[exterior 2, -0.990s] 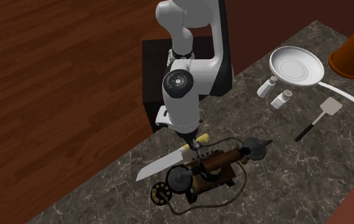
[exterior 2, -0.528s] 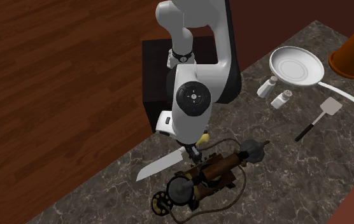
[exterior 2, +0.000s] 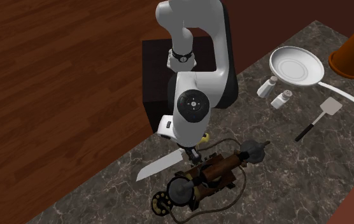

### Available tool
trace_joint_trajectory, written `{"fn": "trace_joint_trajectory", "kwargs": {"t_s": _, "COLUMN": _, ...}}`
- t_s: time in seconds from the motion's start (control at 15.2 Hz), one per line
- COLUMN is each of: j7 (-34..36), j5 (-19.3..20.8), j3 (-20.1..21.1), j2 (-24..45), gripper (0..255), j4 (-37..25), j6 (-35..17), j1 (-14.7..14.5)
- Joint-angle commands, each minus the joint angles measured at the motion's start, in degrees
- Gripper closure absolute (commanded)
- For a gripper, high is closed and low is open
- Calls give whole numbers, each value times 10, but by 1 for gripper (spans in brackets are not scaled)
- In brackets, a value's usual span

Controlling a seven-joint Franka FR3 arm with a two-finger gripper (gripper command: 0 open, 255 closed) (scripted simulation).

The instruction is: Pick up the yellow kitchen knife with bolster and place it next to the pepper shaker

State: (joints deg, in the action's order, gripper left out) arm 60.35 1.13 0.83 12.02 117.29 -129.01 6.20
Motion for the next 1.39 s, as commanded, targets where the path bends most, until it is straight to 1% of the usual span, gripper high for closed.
{"fn": "trace_joint_trajectory", "kwargs": {"t_s": 0.0, "j7": 0, "j5": 0, "j3": 0, "j2": 0, "gripper": 0, "j4": 0, "j6": -1, "j1": 0}}
{"fn": "trace_joint_trajectory", "kwargs": {"t_s": 0.2, "j7": 0, "j5": 0, "j3": 0, "j2": 0, "gripper": 0, "j4": 0, "j6": -1, "j1": 0}}
{"fn": "trace_joint_trajectory", "kwargs": {"t_s": 0.26, "j7": 0, "j5": 0, "j3": 0, "j2": 0, "gripper": 255, "j4": 0, "j6": -1, "j1": 0}}
{"fn": "trace_joint_trajectory", "kwargs": {"t_s": 0.86, "j7": 0, "j5": 0, "j3": 0, "j2": 0, "gripper": 255, "j4": 0, "j6": -1, "j1": 0}}
{"fn": "trace_joint_trajectory", "kwargs": {"t_s": 1.32, "j7": -1, "j5": -1, "j3": 0, "j2": -27, "gripper": 255, "j4": -21, "j6": 48, "j1": 0}}
